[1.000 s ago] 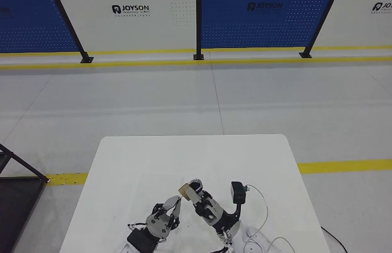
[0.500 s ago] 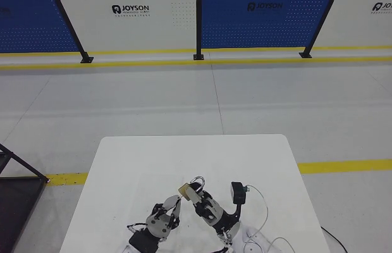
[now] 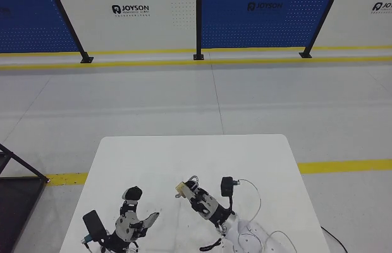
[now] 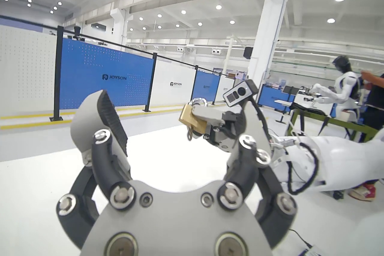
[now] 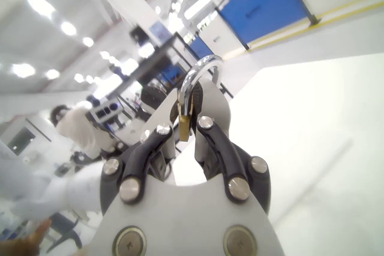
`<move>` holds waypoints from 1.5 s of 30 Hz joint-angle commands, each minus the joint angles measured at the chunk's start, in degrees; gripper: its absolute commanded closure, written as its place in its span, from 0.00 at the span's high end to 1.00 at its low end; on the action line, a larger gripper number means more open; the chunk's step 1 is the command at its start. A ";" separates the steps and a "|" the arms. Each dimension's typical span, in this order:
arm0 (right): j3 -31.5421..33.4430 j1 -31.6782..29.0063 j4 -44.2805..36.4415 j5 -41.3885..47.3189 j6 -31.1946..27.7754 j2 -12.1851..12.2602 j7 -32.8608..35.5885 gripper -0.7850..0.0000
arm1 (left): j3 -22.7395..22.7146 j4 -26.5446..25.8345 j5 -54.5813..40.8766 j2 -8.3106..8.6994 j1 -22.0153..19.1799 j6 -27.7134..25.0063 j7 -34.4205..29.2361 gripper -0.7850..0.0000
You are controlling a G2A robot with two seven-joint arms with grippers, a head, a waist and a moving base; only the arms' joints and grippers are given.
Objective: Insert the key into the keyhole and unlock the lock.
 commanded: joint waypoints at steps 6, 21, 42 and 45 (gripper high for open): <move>-9.23 7.50 3.96 -6.01 11.71 -2.11 17.32 0.00 | -12.81 1.05 -7.03 0.89 6.27 -1.42 -1.46 1.00; -19.47 16.10 12.69 -10.26 25.28 -6.95 25.88 0.32 | -13.85 1.96 -8.41 0.84 6.78 -1.90 -0.74 1.00; -10.87 4.50 -4.66 -21.93 26.78 -1.75 20.25 1.00 | -13.85 1.96 -8.41 0.84 6.78 -1.90 -0.74 1.00; -5.88 -0.42 -9.78 -22.73 24.40 0.22 17.13 1.00 | -13.85 1.96 -8.41 0.84 6.78 -1.90 -0.74 1.00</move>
